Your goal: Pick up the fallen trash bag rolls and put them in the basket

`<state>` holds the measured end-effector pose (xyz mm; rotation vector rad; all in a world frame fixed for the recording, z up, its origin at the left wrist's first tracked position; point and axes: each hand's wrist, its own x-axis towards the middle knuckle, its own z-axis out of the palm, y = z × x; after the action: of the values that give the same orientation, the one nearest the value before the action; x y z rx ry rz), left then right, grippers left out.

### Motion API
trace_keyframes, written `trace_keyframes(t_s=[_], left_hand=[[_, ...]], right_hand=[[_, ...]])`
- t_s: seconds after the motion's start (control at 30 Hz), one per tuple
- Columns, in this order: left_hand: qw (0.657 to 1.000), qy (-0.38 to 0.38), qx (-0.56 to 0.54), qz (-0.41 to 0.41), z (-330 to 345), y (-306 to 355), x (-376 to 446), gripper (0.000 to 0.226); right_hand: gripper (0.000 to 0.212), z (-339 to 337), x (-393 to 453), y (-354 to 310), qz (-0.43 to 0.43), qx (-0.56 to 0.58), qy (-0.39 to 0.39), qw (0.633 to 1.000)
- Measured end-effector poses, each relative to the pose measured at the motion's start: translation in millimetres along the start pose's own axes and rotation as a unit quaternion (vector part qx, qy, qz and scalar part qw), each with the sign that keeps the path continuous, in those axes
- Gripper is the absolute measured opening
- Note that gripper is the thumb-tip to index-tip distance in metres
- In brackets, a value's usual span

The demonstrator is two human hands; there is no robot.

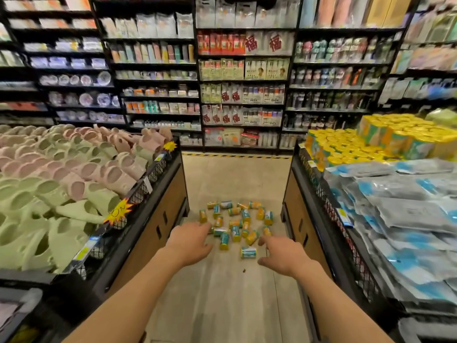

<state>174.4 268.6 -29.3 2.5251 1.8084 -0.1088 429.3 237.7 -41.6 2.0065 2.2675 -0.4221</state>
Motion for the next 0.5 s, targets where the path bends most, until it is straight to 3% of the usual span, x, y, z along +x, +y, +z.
trace_keyframes(t_s=[0.17, 0.5], left_hand=[[0.999, -0.011, 0.031, 0.001, 11.3, -9.2, 63.1, 0.042], [1.0, -0.012, -0.014, 0.007, 29.9, -52.3, 228.4, 0.043]], right_hand=[[0.051, -3.3, 65.1, 18.0, 0.005, 0.01, -0.018, 1.0], [0.047, -47.9, 225.2, 37.7, 0.009, -0.031, -0.041, 0.999]])
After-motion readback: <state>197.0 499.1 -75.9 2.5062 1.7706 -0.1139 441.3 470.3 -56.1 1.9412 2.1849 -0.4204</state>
